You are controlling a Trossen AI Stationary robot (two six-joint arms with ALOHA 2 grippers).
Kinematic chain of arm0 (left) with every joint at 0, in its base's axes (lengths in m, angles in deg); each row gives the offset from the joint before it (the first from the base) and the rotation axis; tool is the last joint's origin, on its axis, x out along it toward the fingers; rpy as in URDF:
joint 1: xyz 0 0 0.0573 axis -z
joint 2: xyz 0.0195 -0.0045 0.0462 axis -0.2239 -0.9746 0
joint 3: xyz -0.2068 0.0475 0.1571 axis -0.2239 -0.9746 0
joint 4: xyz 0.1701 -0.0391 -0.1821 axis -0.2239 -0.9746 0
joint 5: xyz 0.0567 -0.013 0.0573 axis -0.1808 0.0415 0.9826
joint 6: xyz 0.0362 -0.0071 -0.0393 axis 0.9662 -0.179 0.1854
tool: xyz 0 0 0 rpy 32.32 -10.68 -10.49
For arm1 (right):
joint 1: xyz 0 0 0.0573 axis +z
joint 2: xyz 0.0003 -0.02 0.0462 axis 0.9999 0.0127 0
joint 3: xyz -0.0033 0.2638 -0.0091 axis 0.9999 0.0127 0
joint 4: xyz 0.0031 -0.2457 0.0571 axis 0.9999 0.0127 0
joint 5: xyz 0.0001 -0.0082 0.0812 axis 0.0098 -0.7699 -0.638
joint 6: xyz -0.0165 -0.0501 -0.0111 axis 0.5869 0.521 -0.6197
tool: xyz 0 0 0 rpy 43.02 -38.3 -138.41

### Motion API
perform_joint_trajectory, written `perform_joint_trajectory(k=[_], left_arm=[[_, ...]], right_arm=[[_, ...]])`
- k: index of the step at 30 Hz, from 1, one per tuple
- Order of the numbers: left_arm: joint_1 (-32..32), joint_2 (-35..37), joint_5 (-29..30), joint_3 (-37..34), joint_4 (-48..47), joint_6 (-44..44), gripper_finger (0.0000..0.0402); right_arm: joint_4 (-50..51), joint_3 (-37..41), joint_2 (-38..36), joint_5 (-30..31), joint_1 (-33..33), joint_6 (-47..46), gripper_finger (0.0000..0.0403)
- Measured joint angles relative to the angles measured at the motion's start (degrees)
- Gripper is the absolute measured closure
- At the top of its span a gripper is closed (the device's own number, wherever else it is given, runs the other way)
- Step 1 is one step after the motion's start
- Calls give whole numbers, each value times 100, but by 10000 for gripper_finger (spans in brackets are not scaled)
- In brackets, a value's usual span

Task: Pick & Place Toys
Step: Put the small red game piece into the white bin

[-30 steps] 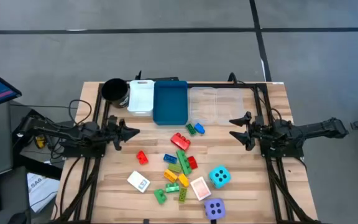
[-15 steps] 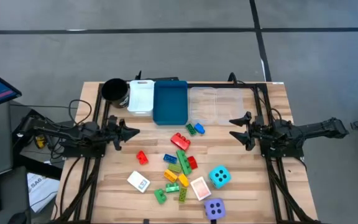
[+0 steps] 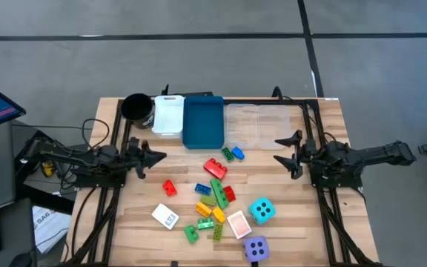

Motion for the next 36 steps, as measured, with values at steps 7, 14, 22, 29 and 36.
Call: perform_joint_trajectory(k=[7,14,22,29,36], left_arm=[[0,0,34,0,-166,1242,402],[0,-112,169,0,-120,2209,402],[0,-554,172,-1,86,2398,402],[17,-1429,-533,343,455,3127,395],[55,-2687,-659,1598,-1611,4496,331]], right_arm=[[1,-8,-3,-1,6,28,99],[-402,-16,-3,-2,7,315,99],[-505,-18,1,-28,15,-1096,99],[-706,-5,1,-32,7,-1365,99],[-725,-5,3,-45,24,-1324,99]])
